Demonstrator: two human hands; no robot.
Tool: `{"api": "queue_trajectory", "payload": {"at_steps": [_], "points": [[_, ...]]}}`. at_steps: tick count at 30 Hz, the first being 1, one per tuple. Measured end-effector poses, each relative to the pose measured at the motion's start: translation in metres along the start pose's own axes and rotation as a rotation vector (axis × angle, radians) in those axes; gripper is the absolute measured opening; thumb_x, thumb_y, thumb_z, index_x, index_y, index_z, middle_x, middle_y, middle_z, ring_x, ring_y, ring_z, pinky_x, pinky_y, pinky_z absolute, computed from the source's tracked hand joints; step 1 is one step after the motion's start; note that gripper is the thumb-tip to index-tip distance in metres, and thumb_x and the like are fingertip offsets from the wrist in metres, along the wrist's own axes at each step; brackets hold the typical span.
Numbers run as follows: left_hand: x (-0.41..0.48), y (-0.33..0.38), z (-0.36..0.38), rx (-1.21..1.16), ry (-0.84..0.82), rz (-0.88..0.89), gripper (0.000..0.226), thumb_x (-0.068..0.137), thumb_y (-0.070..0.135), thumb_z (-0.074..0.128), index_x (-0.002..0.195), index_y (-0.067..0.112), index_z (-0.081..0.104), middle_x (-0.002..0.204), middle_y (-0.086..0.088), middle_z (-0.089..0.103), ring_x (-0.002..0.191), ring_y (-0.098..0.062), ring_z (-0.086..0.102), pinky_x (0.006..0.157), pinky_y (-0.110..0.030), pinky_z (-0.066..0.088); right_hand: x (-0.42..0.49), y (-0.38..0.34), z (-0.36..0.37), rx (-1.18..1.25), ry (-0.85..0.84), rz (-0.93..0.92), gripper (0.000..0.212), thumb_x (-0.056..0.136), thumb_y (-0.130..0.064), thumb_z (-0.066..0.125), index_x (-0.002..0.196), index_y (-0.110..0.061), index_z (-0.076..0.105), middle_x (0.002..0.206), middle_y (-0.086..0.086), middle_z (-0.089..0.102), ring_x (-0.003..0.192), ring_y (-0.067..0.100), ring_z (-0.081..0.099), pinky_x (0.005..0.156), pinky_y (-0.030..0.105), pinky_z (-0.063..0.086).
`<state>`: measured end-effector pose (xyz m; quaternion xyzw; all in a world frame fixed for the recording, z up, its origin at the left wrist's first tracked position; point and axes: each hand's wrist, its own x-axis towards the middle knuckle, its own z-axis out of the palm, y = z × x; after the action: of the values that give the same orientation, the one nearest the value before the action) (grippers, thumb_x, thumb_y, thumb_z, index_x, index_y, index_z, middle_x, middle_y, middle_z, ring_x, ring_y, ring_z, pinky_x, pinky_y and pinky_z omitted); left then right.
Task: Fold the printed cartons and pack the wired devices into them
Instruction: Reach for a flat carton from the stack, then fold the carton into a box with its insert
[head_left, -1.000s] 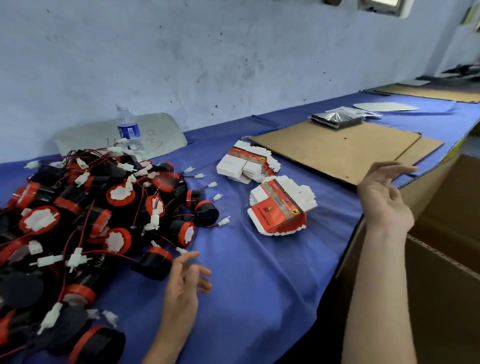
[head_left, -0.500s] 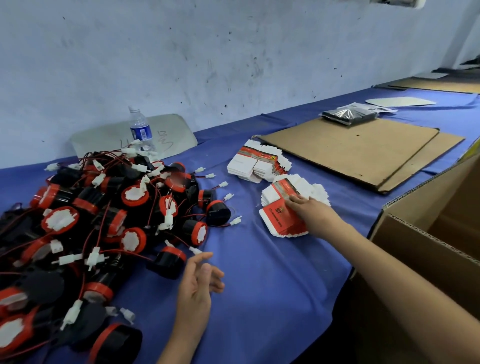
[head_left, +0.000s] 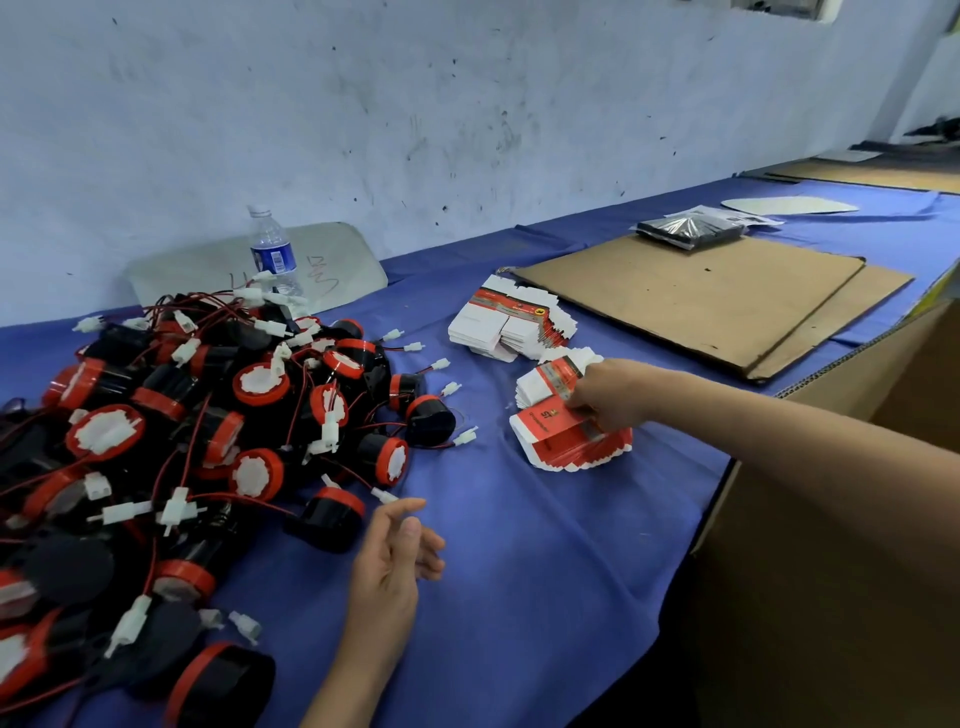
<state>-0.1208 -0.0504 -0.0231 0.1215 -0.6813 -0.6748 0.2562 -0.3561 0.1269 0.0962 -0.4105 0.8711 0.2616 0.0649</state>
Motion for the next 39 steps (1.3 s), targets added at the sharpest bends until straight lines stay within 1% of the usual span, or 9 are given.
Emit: {"api": "queue_trajectory", "payload": {"at_steps": [5, 11, 14, 18, 23, 25, 30, 33, 39], "points": [[0.001, 0.001, 0.000, -0.004, -0.011, 0.007, 0.035, 0.087, 0.037, 0.041, 0.104, 0.012, 0.059, 0.072, -0.008, 0.064, 0.059, -0.016, 0.059, 0.058, -0.025, 0.052, 0.001, 0.010, -0.010, -0.089, 0.226, 0.089, 0.033, 0.098, -0.021, 0.043, 0.130, -0.023, 0.051, 0.112, 0.009, 0.064, 0.100, 0.031, 0.061, 0.065, 0.031, 0.038], [0.004, 0.000, 0.000, -0.012, -0.025, 0.007, 0.032, 0.092, 0.031, 0.039, 0.103, 0.007, 0.059, 0.072, -0.013, 0.061, 0.058, -0.016, 0.058, 0.057, -0.025, 0.051, -0.007, 0.065, -0.042, 0.292, 0.577, 0.219, 0.031, 0.097, -0.025, 0.049, 0.126, -0.028, 0.059, 0.112, 0.007, 0.067, 0.100, 0.032, 0.058, 0.068, 0.031, 0.033], [0.005, 0.000, 0.000, -0.031, -0.028, -0.004, 0.032, 0.092, 0.031, 0.040, 0.104, 0.007, 0.059, 0.070, -0.010, 0.061, 0.058, -0.017, 0.058, 0.057, -0.024, 0.052, -0.008, 0.082, -0.048, 0.394, 0.615, 0.295, 0.030, 0.098, -0.027, 0.049, 0.124, -0.023, 0.063, 0.118, 0.010, 0.066, 0.105, 0.033, 0.059, 0.082, 0.037, 0.047], [0.008, -0.003, -0.002, -0.046, -0.023, -0.016, 0.035, 0.093, 0.032, 0.040, 0.106, 0.005, 0.058, 0.068, -0.007, 0.062, 0.057, -0.016, 0.059, 0.057, -0.023, 0.052, -0.010, 0.088, -0.061, 0.778, 0.591, 0.335, 0.025, 0.095, -0.030, 0.058, 0.102, -0.010, 0.072, 0.095, 0.014, 0.066, 0.081, 0.026, 0.056, 0.067, 0.030, 0.039], [0.013, 0.003, -0.001, -0.144, -0.046, -0.094, 0.059, 0.082, 0.057, 0.062, 0.123, 0.015, 0.054, 0.076, -0.005, 0.069, 0.059, -0.018, 0.062, 0.054, -0.025, 0.053, -0.008, -0.007, -0.037, 1.279, 0.792, 0.278, 0.030, 0.097, -0.026, 0.054, 0.068, -0.020, 0.059, 0.062, -0.002, 0.053, 0.056, 0.010, 0.046, 0.049, 0.012, 0.034], [0.014, 0.007, 0.002, -0.185, -0.062, -0.148, 0.090, 0.052, 0.077, 0.073, 0.125, 0.031, 0.051, 0.089, 0.000, 0.073, 0.068, -0.019, 0.068, 0.058, -0.028, 0.056, 0.000, -0.070, -0.006, 1.445, 0.859, 0.268, 0.025, 0.098, -0.022, 0.054, 0.073, -0.021, 0.059, 0.066, -0.007, 0.057, 0.061, 0.006, 0.051, 0.055, 0.012, 0.036], [0.008, 0.005, -0.005, -0.050, -0.019, -0.128, 0.092, 0.063, 0.088, 0.048, 0.124, 0.020, 0.054, 0.113, 0.009, 0.071, 0.104, -0.004, 0.066, 0.082, -0.018, 0.051, 0.011, -0.180, 0.045, 1.796, 0.917, 0.298, 0.023, 0.098, -0.019, 0.053, 0.079, -0.027, 0.064, 0.071, -0.009, 0.067, 0.067, 0.004, 0.058, 0.060, 0.014, 0.043], [0.005, 0.012, -0.011, -0.103, -0.067, -0.202, 0.069, 0.079, 0.068, 0.036, 0.126, 0.022, 0.055, 0.122, 0.001, 0.068, 0.114, -0.014, 0.063, 0.098, -0.034, 0.049, 0.012, -0.188, 0.046, 1.885, 0.840, 0.169, 0.022, 0.099, -0.024, 0.052, 0.086, -0.027, 0.070, 0.084, -0.012, 0.072, 0.079, 0.002, 0.063, 0.070, 0.017, 0.049], [0.003, 0.012, -0.017, -0.233, -0.159, -0.319, 0.073, 0.079, 0.063, 0.024, 0.127, 0.017, 0.054, 0.117, -0.003, 0.070, 0.107, -0.016, 0.067, 0.075, -0.020, 0.054, 0.003, -0.186, 0.048, 1.978, 0.677, -0.102, 0.026, 0.091, -0.049, 0.055, 0.099, -0.034, 0.074, 0.099, -0.009, 0.074, 0.092, 0.004, 0.067, 0.075, 0.020, 0.052]]}}
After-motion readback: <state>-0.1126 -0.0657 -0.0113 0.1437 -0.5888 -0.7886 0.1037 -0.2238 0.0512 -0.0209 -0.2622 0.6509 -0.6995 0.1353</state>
